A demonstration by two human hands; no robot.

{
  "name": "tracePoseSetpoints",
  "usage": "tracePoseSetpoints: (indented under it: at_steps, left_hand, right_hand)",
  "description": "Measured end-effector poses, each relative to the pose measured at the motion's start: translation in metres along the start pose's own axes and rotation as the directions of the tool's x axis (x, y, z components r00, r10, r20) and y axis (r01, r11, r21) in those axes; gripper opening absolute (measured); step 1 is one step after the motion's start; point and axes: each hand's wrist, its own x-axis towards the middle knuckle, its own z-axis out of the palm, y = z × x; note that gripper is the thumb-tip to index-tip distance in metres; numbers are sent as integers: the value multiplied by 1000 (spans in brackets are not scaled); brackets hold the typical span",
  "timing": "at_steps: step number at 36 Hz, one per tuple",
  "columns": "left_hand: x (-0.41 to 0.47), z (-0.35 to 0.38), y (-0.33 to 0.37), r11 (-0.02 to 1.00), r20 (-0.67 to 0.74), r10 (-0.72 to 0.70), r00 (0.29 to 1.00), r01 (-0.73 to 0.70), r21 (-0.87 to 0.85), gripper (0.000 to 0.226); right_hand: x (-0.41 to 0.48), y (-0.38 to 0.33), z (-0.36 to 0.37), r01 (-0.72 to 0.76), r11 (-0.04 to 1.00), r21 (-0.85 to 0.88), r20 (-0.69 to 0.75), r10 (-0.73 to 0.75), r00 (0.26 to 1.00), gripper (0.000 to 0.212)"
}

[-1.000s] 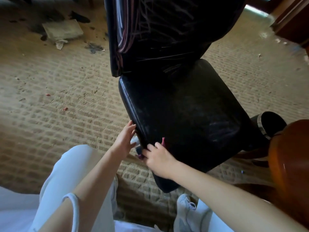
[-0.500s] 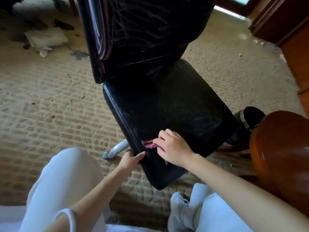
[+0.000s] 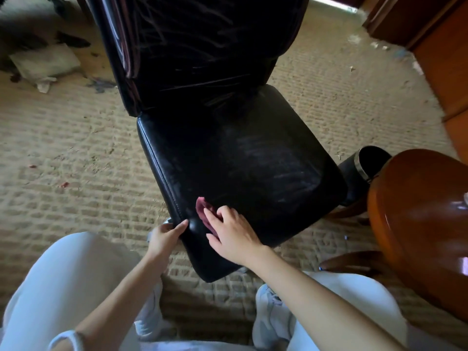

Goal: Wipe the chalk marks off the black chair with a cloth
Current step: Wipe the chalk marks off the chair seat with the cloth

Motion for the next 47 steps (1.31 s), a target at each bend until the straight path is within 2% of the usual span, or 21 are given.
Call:
tracePoseSetpoints:
  at_steps: [3, 5, 6, 8, 9, 11, 14, 15, 17, 19, 21, 23, 27, 33, 35, 39, 44, 47]
  left_hand:
    - [6, -8, 4, 991, -72, 61, 996, -51, 126, 20]
    - [10, -10, 10, 935, -137, 185, 973, -132, 330, 16]
    - [11, -10, 13, 871, -163, 274, 948, -172, 461, 15]
    - [9, -6, 19, 678, -136, 421, 897, -212, 704, 39]
    - [5, -3, 20, 581, -87, 464, 882, -229, 781, 54]
    - [-3, 7, 20, 411, 49, 530, 847, -307, 859, 67]
    - [-14, 25, 11, 229, 261, 572, 778, -457, 859, 64]
    - [-18, 31, 9, 186, 327, 543, 774, -491, 851, 63]
    - [-24, 43, 6, 101, 429, 458, 778, -525, 845, 63]
    - [-26, 50, 5, 19, 462, 380, 802, -506, 863, 69]
    - [-25, 51, 6, -59, 444, 338, 830, -453, 890, 76]
    - [-24, 48, 8, -96, 429, 326, 842, -422, 902, 81]
    - [-20, 41, 10, -86, 430, 337, 837, -427, 900, 79]
    - [-10, 32, 19, -98, 436, 301, 848, -427, 899, 70]
    - [-8, 31, 20, -99, 430, 287, 856, -420, 902, 69]
    - [-3, 30, 25, -79, 415, 259, 872, -410, 909, 67]
    - [3, 24, 29, -91, 404, 265, 875, -394, 914, 69]
    - [8, 20, 31, -82, 394, 266, 880, -386, 919, 70]
  right_hand:
    - [5, -12, 5, -93, 984, 152, -18, 97, 995, 54]
    - [7, -19, 10, -108, 975, 194, -27, 115, 993, 50]
    - [8, -21, 12, -98, 970, 224, -45, 111, 993, 46]
    - [8, -21, 13, -77, 949, 306, -99, 113, 989, 31]
    - [6, -19, 12, -72, 939, 335, -138, 125, 983, 23]
    - [-2, -10, 7, -82, 932, 353, -249, 178, 952, 15]
    - [-25, 22, -9, -179, 907, 381, -387, 332, 860, 10]
    - [-34, 38, -14, -224, 888, 403, -431, 399, 809, 9]
    - [-54, 76, -24, -339, 833, 438, -526, 543, 654, 11]
    - [-71, 113, -28, -475, 767, 431, -574, 639, 512, 12]
    - [-85, 140, -30, -596, 692, 408, -542, 709, 452, 14]
    - [-91, 157, -28, -672, 633, 384, -496, 755, 428, 15]
    - [-83, 156, -8, -674, 598, 433, -369, 800, 473, 12]
    - [-65, 118, 25, -627, 556, 546, -445, 826, 344, 11]
    - [-58, 98, 32, -598, 579, 555, -450, 813, 370, 13]
    - [-37, 51, 46, -505, 671, 543, -477, 741, 473, 14]
    - [-3, -15, 54, -263, 844, 467, -481, 492, 726, 20]
    - [5, -28, 55, -248, 897, 366, -461, 406, 789, 23]
